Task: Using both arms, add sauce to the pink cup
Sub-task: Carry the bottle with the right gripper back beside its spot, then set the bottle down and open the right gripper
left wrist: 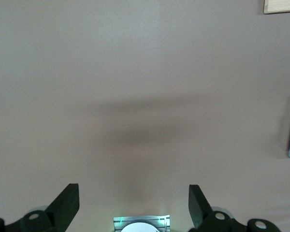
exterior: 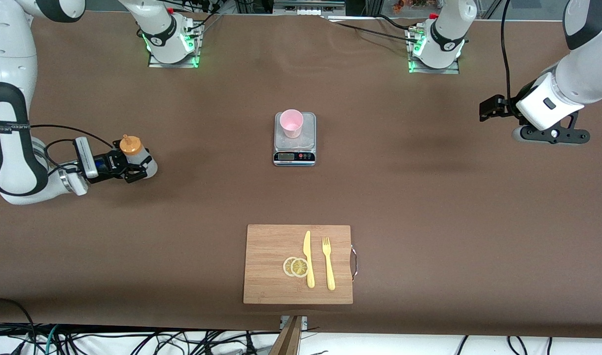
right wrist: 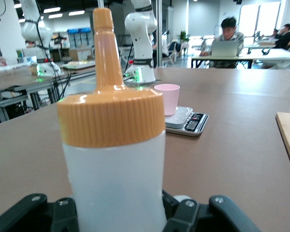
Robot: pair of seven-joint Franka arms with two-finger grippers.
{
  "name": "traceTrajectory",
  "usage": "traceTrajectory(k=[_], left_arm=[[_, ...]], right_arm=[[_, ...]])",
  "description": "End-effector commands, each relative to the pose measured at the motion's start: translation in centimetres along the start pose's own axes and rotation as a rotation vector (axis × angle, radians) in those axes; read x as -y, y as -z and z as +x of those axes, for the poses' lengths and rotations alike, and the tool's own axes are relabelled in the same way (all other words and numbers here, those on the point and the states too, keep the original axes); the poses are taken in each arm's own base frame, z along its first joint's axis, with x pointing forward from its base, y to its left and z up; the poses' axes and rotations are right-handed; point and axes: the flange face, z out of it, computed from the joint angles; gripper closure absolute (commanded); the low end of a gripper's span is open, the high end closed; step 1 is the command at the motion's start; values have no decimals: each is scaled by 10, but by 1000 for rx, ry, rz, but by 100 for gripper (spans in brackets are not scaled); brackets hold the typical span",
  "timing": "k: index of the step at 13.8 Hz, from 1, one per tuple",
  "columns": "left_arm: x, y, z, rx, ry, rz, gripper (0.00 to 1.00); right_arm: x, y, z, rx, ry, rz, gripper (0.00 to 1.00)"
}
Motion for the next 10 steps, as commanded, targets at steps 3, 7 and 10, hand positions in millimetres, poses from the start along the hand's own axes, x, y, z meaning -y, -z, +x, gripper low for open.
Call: traceTrajectory(k=[3, 7, 10], left_arm=[[1, 2, -3, 5, -18, -19, 1], [1, 1, -4, 12, -18, -19, 1], [1, 1, -4, 12, -18, -19, 1]], right_arm=[[47, -4, -56, -161, -19, -56, 100], [64, -5, -80, -179, -54, -71, 100], [66, -7, -88, -180, -72, -70, 100]])
